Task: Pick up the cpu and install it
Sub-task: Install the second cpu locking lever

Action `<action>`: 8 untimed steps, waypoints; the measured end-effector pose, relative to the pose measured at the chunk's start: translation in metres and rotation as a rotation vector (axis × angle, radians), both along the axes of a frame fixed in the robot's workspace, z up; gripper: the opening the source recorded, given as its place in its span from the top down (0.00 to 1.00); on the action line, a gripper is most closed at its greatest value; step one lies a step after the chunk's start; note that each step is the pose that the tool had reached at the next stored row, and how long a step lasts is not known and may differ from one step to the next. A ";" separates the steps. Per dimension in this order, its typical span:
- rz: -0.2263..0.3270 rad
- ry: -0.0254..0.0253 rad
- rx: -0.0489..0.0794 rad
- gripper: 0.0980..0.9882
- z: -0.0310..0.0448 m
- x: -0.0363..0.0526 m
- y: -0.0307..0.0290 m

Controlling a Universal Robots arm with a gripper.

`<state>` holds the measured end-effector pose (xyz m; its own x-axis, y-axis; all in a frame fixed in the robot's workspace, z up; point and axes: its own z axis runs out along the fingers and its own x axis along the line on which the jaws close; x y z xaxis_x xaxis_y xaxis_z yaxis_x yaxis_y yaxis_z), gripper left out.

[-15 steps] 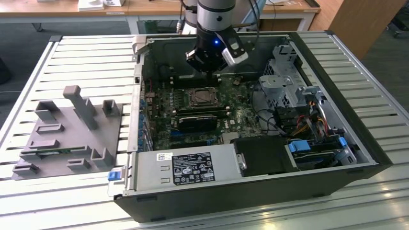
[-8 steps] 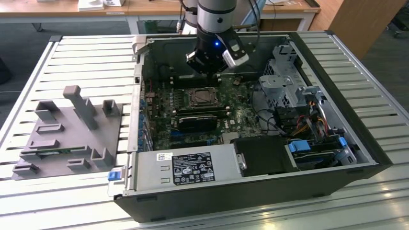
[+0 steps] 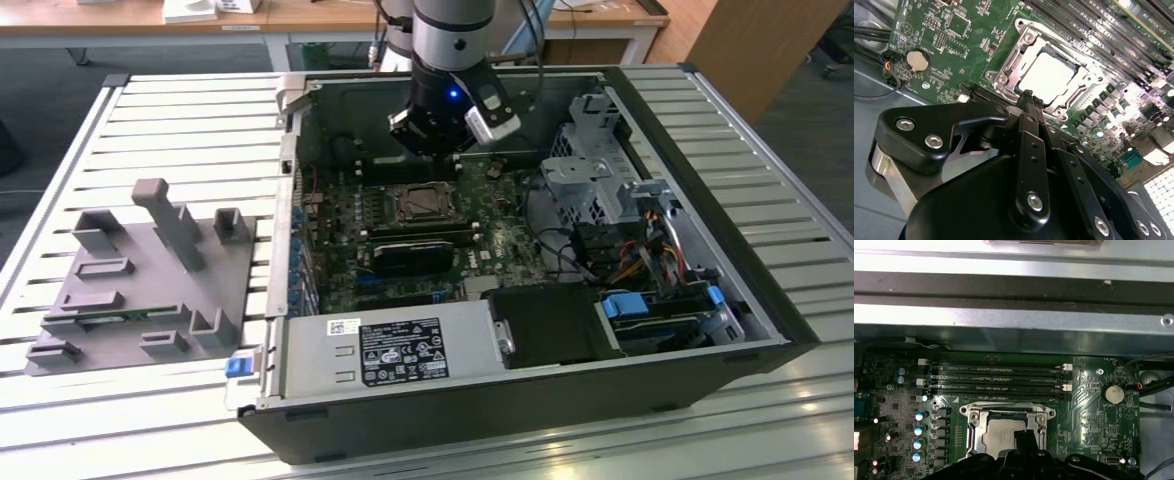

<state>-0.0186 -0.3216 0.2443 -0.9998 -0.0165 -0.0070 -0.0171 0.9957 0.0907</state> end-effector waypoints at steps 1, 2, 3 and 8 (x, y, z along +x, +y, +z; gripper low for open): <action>0.000 0.0000 0.000 0.99 0.0000 0.0000 -0.0012; 0.000 0.0000 0.000 0.99 0.0000 0.0000 -0.0023; 0.000 0.0000 0.000 0.99 0.0000 0.0000 -0.0034; 0.000 -0.0001 0.000 0.99 -0.0001 0.0000 -0.0068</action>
<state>-0.0186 -0.3283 0.2443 -0.9998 -0.0165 -0.0070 -0.0170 0.9957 0.0907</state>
